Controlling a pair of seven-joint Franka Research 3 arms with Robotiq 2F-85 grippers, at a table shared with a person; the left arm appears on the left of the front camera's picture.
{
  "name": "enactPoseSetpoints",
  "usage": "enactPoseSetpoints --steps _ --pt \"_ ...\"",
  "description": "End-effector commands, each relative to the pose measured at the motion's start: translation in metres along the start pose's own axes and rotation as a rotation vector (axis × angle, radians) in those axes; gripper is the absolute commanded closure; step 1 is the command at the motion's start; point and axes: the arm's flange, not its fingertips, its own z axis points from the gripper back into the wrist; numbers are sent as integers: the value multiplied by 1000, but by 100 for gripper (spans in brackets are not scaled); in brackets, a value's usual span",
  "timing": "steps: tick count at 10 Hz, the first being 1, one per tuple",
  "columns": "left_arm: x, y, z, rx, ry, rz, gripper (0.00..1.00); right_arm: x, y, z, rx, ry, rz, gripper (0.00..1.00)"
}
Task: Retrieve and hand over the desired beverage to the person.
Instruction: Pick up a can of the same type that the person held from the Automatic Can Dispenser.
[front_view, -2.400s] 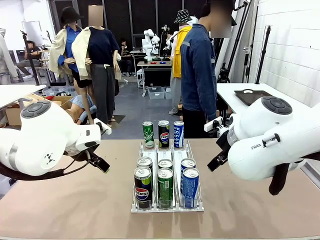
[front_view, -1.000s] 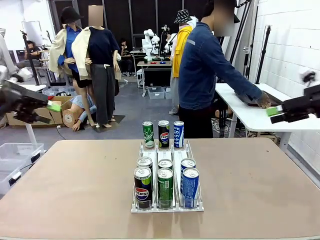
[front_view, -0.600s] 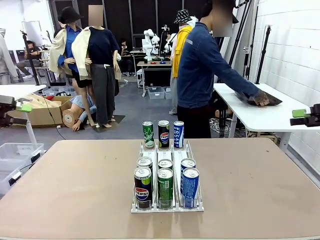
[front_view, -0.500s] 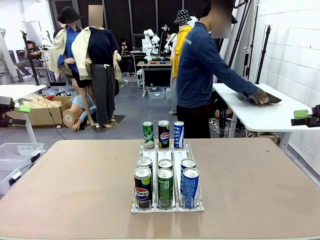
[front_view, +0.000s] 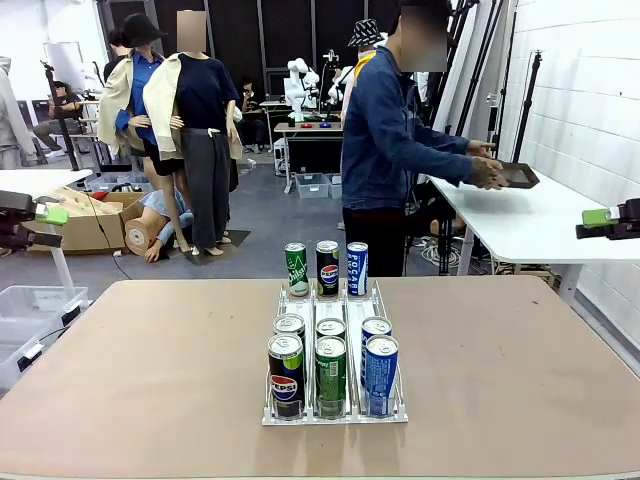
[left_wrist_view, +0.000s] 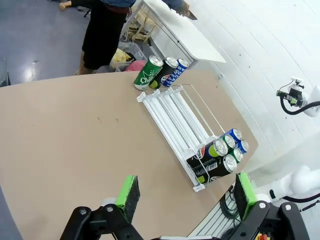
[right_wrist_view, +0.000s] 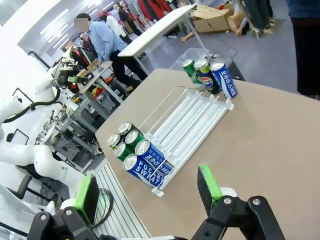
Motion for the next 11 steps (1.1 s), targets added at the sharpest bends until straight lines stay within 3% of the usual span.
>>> enactPoseSetpoints --steps 1,11 --pt "-11 18 5 -34 -14 -22 0 5 2 1 14 -23 7 0" --pt "-20 23 0 -35 18 -1 0 4 3 4 -7 -5 9 0"
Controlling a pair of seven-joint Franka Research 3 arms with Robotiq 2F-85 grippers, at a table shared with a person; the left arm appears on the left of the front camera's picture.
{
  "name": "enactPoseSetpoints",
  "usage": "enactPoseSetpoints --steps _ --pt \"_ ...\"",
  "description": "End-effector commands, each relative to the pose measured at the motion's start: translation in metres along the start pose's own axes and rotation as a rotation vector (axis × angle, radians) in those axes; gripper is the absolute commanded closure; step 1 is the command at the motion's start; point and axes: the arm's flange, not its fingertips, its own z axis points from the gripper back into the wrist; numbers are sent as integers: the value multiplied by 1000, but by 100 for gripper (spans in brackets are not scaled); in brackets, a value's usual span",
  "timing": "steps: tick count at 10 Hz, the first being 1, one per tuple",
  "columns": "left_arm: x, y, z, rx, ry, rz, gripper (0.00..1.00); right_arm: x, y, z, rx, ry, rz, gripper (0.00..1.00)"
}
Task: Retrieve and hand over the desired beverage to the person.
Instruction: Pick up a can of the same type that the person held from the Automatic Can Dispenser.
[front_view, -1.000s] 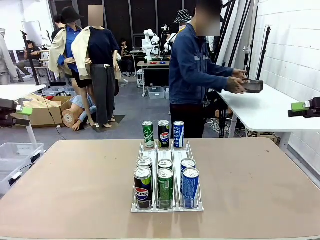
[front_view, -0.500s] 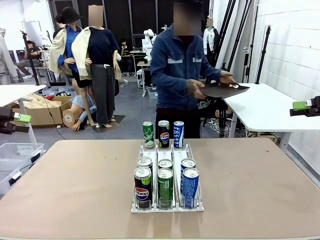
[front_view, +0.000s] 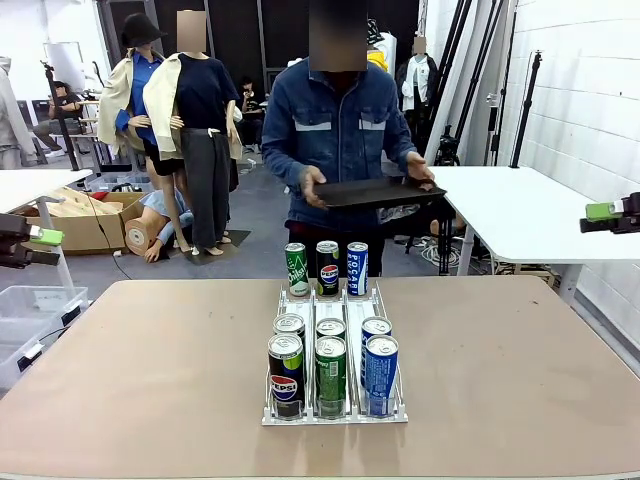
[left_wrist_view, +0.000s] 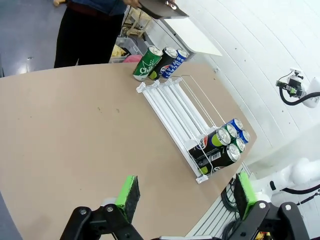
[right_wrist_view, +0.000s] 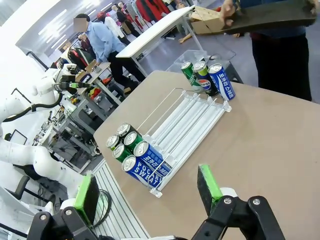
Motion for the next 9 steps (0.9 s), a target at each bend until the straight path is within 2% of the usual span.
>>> enactPoseSetpoints --steps 1,9 --pt "-1 1 2 -5 -4 1 0 0 0 -1 6 -2 2 0" --pt "-1 1 2 -5 -4 1 0 0 0 -1 6 -2 2 0"
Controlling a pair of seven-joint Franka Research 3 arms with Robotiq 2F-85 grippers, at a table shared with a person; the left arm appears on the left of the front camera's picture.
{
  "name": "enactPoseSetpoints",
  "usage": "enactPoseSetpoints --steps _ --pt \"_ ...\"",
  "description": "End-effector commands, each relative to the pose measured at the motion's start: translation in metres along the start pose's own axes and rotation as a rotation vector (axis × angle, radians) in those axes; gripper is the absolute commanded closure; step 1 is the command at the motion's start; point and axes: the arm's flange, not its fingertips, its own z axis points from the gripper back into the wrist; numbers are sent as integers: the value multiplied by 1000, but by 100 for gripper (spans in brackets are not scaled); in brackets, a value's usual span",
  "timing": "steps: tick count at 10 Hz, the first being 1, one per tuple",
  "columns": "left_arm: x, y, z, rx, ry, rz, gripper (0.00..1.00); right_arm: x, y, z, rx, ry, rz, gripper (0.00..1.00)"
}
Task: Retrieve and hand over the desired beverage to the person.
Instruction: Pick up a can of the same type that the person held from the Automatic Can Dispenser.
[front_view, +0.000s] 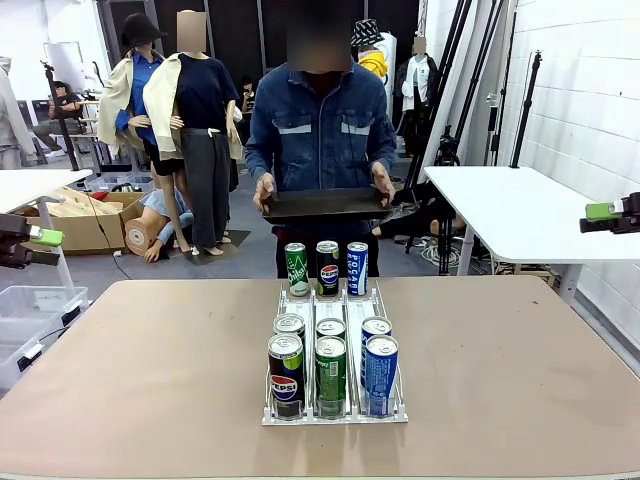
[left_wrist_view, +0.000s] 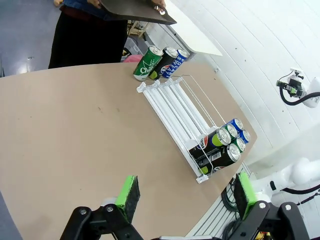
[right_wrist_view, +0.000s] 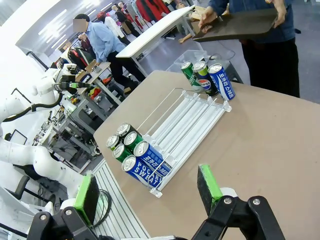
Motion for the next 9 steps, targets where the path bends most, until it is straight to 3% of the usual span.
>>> enactPoseSetpoints --steps 1,9 --pt "-1 1 2 -7 -5 1 0 0 0 0 6 -2 2 0" --pt "-1 1 2 -7 -5 1 0 0 0 0 6 -2 2 0"
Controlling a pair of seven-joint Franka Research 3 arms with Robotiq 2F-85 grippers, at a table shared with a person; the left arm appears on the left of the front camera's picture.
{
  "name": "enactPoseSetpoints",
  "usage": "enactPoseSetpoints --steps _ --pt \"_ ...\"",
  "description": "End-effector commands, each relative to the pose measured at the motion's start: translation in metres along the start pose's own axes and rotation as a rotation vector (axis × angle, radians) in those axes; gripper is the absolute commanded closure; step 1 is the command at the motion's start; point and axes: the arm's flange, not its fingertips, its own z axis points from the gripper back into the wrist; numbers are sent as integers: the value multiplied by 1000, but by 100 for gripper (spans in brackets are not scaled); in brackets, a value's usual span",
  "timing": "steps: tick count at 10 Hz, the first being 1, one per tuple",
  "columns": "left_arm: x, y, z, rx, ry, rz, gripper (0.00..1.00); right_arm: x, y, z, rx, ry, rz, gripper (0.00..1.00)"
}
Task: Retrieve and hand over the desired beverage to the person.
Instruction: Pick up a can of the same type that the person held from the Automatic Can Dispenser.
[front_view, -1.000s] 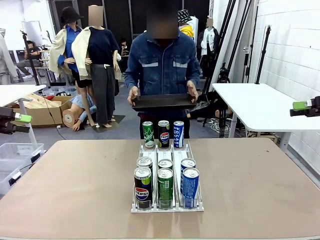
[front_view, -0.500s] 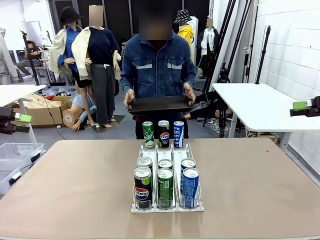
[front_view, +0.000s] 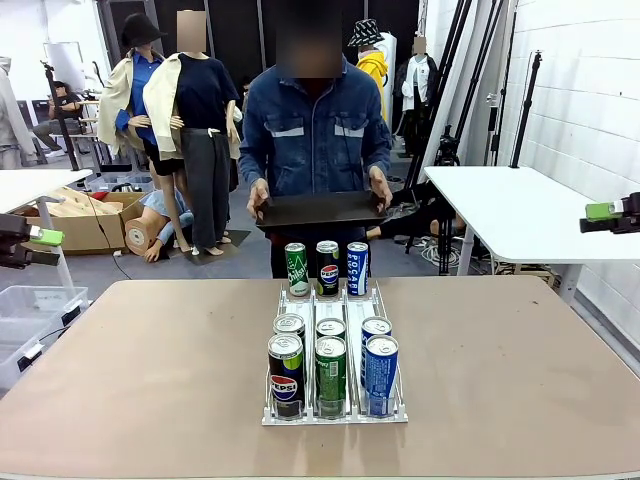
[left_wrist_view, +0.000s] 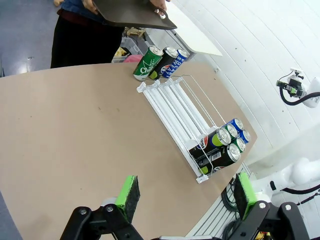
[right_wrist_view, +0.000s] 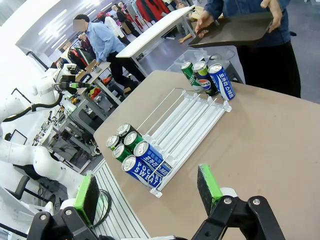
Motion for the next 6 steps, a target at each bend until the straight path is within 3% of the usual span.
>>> enactPoseSetpoints --steps 1,6 --pt "-1 1 2 -7 -5 0 0 0 0 0 6 -2 2 0" --pt "-1 1 2 -7 -5 0 0 0 0 0 6 -2 2 0"
